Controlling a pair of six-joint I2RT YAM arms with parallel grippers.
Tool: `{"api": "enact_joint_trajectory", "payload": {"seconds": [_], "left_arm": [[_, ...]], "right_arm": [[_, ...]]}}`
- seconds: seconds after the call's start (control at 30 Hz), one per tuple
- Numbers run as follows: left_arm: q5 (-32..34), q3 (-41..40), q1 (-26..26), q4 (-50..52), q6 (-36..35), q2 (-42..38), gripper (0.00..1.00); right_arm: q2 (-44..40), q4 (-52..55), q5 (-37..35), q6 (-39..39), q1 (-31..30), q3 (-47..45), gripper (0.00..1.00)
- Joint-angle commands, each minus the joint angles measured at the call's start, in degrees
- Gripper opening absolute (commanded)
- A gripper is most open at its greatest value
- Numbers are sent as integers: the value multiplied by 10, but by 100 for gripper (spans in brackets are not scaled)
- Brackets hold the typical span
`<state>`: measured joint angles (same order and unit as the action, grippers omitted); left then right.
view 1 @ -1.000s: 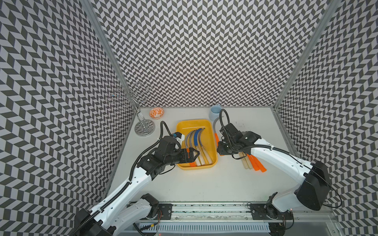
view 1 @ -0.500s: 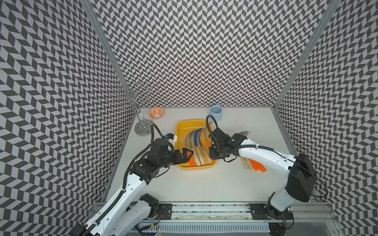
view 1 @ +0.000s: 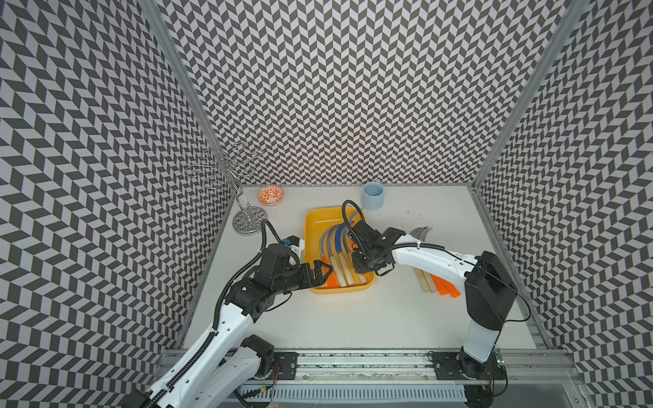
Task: Put small sickles into storage boxes
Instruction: Place the sickle in the storage box.
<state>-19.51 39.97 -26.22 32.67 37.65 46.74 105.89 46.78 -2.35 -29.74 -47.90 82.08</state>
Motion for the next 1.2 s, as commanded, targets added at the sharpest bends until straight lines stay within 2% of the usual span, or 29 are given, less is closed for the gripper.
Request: {"api": "enact_joint_trajectory", "payload": {"seconds": [0.0,0.43,0.97,1.17], "left_arm": [[-6,-4,4,-6,7,-7,100],[-13,-5,4,-3,6,-5,100],[-16,0,6,6,-10,4,100],[-19,2,9,7,-14,6,100]], "right_arm": [[26,-10,-29,17,-4,21,7],[80,-18,-99,40,-6,20,7],[81,-61,13,39,-18,6,7],[74,-42,-6,29,-12,6,7]]}}
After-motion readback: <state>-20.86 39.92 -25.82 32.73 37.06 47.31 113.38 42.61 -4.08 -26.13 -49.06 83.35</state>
